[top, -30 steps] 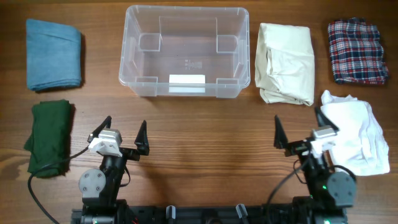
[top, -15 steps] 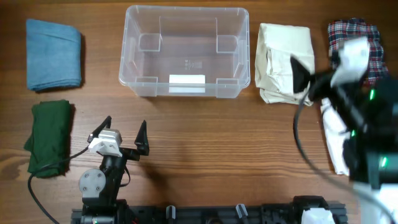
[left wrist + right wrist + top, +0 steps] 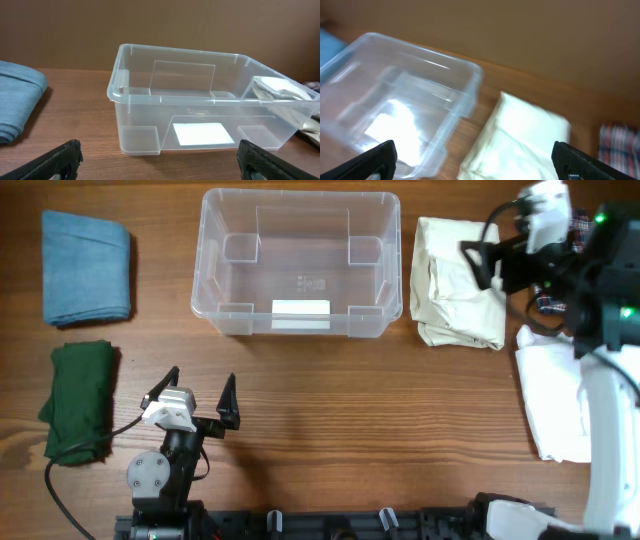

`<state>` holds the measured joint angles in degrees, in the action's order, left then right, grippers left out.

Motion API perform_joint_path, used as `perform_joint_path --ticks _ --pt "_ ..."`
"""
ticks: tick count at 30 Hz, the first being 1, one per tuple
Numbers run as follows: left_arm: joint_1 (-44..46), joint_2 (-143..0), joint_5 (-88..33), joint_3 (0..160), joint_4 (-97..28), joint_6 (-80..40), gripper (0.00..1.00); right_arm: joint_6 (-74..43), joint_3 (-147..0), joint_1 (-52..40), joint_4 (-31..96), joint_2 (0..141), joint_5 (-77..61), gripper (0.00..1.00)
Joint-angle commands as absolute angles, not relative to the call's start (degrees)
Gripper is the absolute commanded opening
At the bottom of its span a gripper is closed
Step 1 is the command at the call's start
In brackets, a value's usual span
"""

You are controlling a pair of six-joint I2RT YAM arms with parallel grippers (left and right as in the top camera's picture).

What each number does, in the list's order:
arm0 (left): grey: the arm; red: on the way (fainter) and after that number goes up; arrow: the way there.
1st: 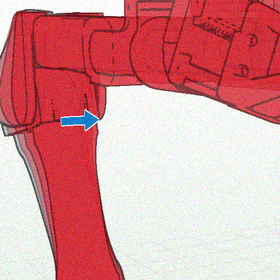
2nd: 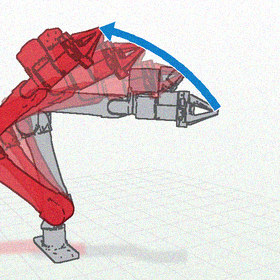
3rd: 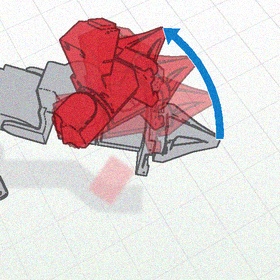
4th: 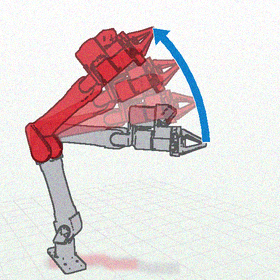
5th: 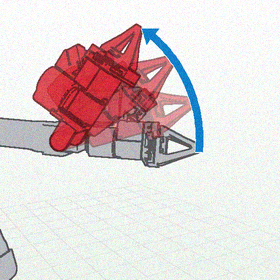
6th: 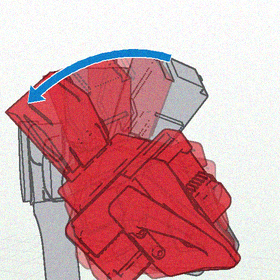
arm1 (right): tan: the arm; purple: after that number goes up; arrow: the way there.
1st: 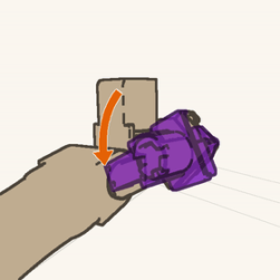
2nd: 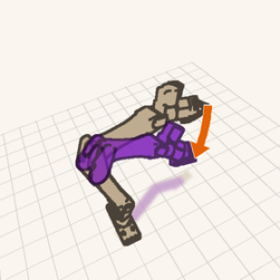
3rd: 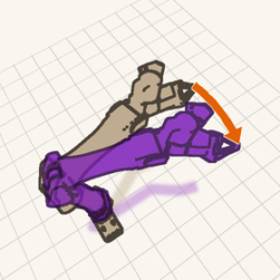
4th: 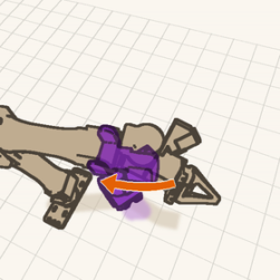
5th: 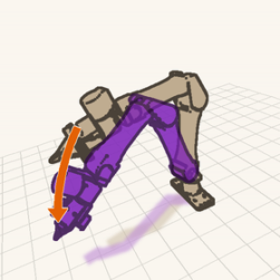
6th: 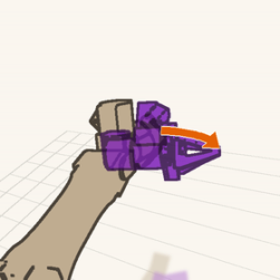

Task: Pack container
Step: 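Reach the right gripper over to the cream folded garment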

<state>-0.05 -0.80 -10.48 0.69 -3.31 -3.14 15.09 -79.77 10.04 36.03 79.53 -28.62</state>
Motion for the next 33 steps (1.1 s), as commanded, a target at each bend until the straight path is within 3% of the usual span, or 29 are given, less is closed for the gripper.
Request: perform_joint_path --ticks 1,8,13,33 --pt "0.27 -0.38 -9.96 0.32 -3.46 -3.46 1.0 9.32 -81.06 16.08 36.53 86.02 -31.33 1.0" --pt "0.27 -0.38 -9.96 0.32 -3.46 -3.46 1.0 9.28 -81.06 20.25 37.56 97.27 -34.54 1.0" --pt "0.27 -0.38 -9.96 0.32 -3.46 -3.49 1.0 18.04 -81.06 20.73 37.08 103.33 -34.11 1.0" --pt "0.27 -0.38 -9.96 0.32 -3.44 -3.46 1.0 15.46 -80.99 26.0 34.26 119.7 -37.6 1.0"
